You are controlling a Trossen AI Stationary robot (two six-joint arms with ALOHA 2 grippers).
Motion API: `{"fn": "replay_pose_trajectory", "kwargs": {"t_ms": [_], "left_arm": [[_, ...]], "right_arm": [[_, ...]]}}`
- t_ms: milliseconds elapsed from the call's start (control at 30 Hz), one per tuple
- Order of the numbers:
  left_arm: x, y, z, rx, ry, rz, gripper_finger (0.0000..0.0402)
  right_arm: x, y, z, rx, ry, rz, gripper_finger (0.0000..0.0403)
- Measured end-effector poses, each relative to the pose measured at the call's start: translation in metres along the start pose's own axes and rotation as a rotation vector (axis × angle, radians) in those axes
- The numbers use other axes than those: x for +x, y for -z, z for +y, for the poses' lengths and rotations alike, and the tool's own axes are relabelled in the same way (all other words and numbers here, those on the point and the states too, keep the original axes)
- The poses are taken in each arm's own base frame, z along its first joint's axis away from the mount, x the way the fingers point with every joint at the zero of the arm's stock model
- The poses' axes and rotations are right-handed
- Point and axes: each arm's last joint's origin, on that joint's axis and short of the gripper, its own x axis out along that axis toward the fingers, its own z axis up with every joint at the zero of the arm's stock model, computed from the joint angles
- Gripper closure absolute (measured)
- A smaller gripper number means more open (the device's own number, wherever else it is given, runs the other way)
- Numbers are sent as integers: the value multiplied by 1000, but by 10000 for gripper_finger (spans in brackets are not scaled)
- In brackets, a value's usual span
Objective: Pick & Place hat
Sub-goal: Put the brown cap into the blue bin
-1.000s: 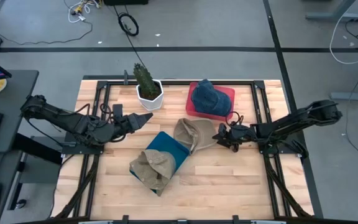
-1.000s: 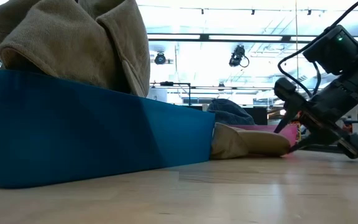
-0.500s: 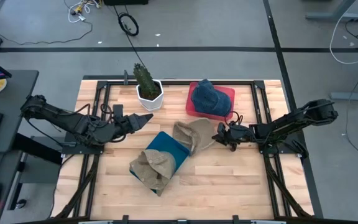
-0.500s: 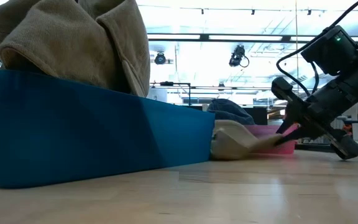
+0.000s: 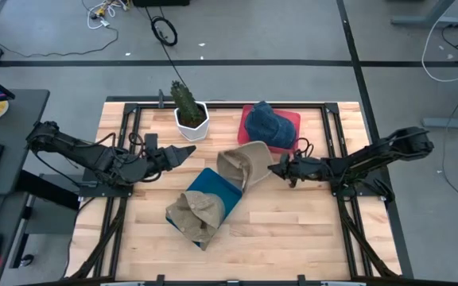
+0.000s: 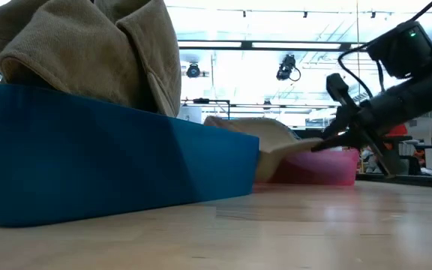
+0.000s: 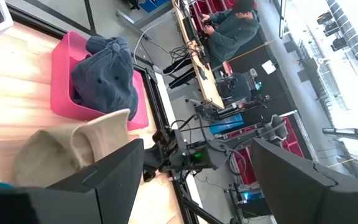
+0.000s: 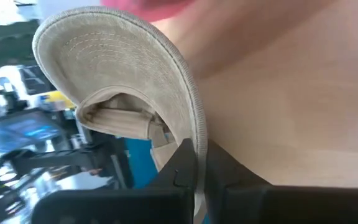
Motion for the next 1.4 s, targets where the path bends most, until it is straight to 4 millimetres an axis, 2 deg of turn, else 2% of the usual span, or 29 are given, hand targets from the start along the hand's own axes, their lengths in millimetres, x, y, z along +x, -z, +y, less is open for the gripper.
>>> {"fn": "replay_pose_trajectory", "kwargs": {"t_ms": [400,567,700,833,1200,1400], "left_arm": [[0,1,0,-1,8,39,103],[0,2,0,-46,13,73,103],[0,3,-1,-95,15,98,103],[1,2,-2,-104,22,93,103],[10,-15,-19,136,155,-32,103],[20,-18,-30,324,222,-136,103]], "right_arm": [[-17,1,27,-25,-203,-26,396],[-28,1,43,-124,-332,-40,396],[-43,2,63,-255,-519,-66,396],[-53,2,73,-283,-630,-79,396],[-69,5,90,-238,-858,28,396],[-71,5,93,-190,-880,45,396]]}}
